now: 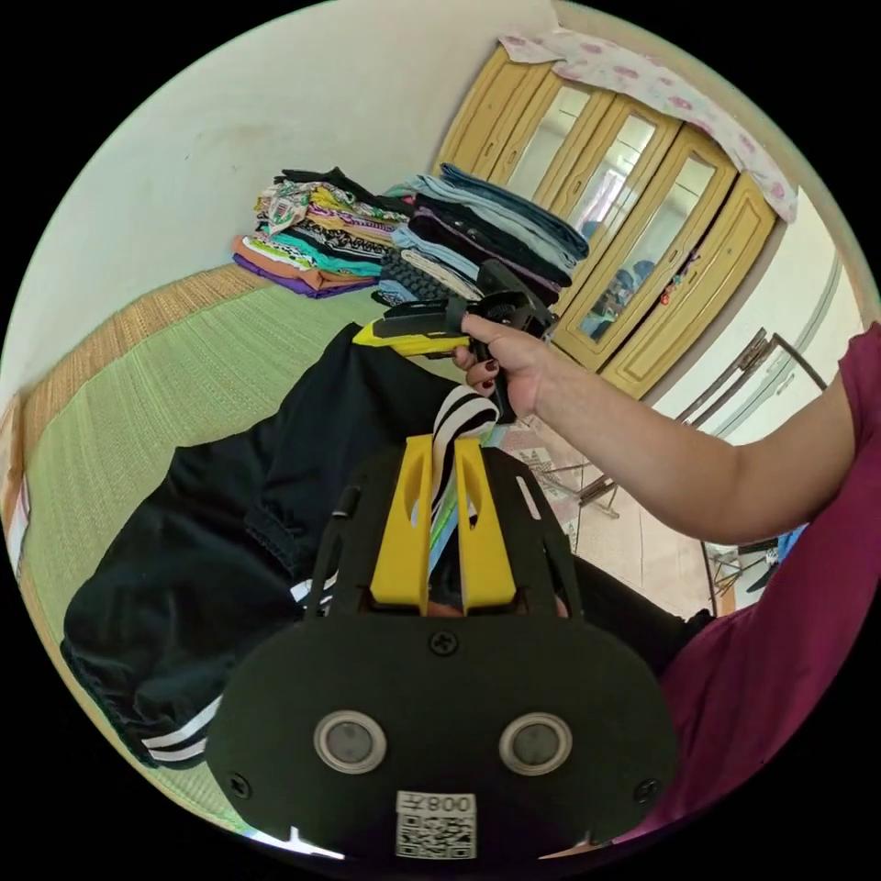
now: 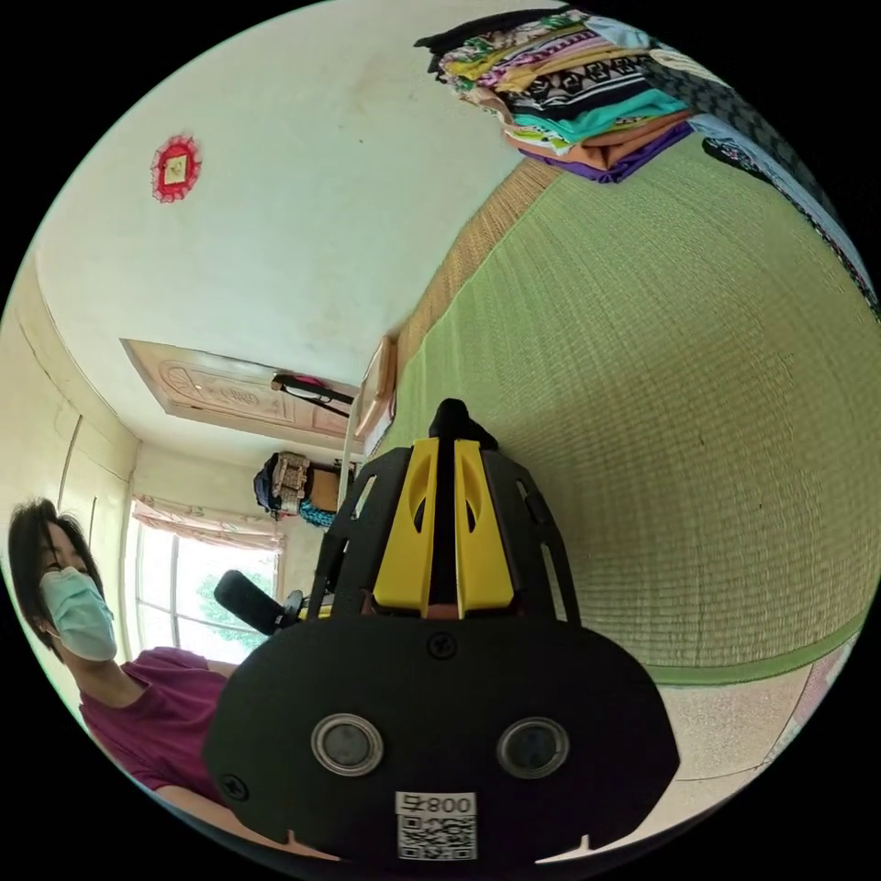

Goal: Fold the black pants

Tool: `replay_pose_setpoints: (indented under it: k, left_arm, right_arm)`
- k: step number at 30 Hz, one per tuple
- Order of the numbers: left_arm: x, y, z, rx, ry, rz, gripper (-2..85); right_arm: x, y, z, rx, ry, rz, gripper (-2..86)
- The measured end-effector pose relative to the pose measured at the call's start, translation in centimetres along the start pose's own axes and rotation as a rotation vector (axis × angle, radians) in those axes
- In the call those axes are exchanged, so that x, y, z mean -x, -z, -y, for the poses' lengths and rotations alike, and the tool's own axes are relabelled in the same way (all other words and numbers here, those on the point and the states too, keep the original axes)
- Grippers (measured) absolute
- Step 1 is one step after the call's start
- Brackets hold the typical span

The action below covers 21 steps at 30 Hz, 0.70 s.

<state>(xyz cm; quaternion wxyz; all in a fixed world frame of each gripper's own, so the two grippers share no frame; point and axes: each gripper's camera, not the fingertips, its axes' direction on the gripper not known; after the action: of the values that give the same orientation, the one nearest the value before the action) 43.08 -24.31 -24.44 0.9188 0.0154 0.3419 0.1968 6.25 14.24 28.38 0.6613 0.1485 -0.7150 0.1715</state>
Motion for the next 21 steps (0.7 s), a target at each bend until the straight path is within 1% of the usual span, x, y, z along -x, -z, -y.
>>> replay_pose_setpoints:
  k: [6,9,14,21]
  left_arm:
    - [7.4,11.4,-6.9,-0.178,0.192,-0.032,4.2]
    - [11.2,16.7,-11.1,-0.255,0.286,-0.023,4.0]
    - [17.7,23.8,-18.9,-0.358,0.450,-0.008,3.7]
    - [26.2,31.6,-30.2,-0.486,0.662,-0.027,3.6]
  right_arm:
    - [9.5,-6.4,0.0,0.017,0.094,0.067,2.5]
    - [14.0,-11.3,0.0,0.044,0.137,0.069,2.5]
    - [21.0,-22.5,-0.3,0.148,0.201,0.037,2.5]
    - [26.8,-35.8,-1.6,0.271,0.237,-0.014,2.6]
